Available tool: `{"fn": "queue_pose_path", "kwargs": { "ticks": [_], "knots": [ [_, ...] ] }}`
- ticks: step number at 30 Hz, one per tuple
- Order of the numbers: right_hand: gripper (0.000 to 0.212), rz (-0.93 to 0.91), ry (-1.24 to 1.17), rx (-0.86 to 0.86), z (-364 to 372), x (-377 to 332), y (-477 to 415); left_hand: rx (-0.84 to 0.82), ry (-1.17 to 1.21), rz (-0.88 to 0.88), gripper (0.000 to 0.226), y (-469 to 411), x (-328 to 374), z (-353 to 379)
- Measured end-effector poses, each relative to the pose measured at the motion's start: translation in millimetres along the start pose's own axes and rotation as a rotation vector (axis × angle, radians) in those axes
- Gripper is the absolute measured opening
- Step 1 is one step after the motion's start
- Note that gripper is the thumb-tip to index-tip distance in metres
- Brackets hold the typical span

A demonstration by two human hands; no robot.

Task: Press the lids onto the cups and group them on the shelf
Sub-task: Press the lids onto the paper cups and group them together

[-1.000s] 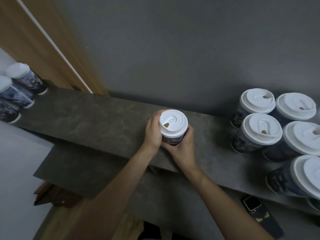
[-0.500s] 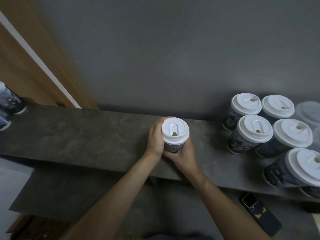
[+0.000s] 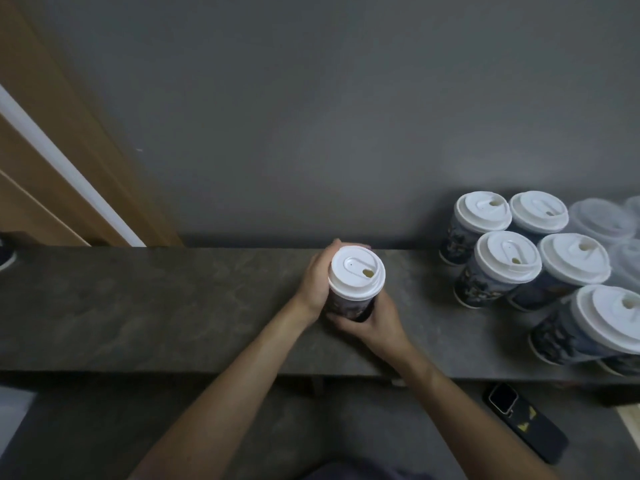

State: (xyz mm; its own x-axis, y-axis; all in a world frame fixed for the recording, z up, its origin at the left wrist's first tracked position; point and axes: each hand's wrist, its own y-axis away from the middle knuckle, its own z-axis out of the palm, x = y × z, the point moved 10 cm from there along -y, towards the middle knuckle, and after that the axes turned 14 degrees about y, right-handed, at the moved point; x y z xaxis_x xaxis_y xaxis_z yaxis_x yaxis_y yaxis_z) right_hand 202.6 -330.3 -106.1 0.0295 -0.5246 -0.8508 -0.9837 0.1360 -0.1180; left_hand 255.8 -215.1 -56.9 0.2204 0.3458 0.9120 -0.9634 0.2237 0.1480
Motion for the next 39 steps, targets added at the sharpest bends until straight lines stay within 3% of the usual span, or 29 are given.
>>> {"fn": "queue_pose_path", "kwargs": {
  "ticks": [2, 7, 13, 19, 24, 31, 36, 39],
  "knots": [
    [0.087, -0.024, 0.02, -0.011, 2, -3, 1, 0.012, 0.013, 0.014, 0.043, -1, 4, -4],
    [0.086, -0.02, 0.008, 0.06, -2, -9, 2, 0.239, -0.028, 0.245, 0.039, 20, 0, -22],
    [0.071, -0.046, 0.094, 0.02, 0, -5, 0, 0.059, 0.055, -0.054, 0.043, 0, 0, -12],
    [0.082, -0.026, 0.087, 0.061, 0, -4, 1, 0.31, -0.038, 0.199, 0.045, 25, 7, -31],
    [0.07, -0.079, 0.134, 0.054, -3, -9, 0, 0.024, 0.038, -0.069, 0.042, -1, 8, -8],
    [0.091, -0.058, 0.071, 0.056, 0, -9, 3, 0.246, 0.004, 0.136, 0.044, 28, 8, -19],
    [0.075, -0.067, 0.126, 0.01, 2, -6, 1, -0.033, 0.054, -0.154, 0.048, 5, 0, -2],
    [0.078, -0.076, 0.151, 0.017, 4, -6, 1, 0.086, 0.014, -0.085, 0.044, 0, 4, -17]
  ]
}}
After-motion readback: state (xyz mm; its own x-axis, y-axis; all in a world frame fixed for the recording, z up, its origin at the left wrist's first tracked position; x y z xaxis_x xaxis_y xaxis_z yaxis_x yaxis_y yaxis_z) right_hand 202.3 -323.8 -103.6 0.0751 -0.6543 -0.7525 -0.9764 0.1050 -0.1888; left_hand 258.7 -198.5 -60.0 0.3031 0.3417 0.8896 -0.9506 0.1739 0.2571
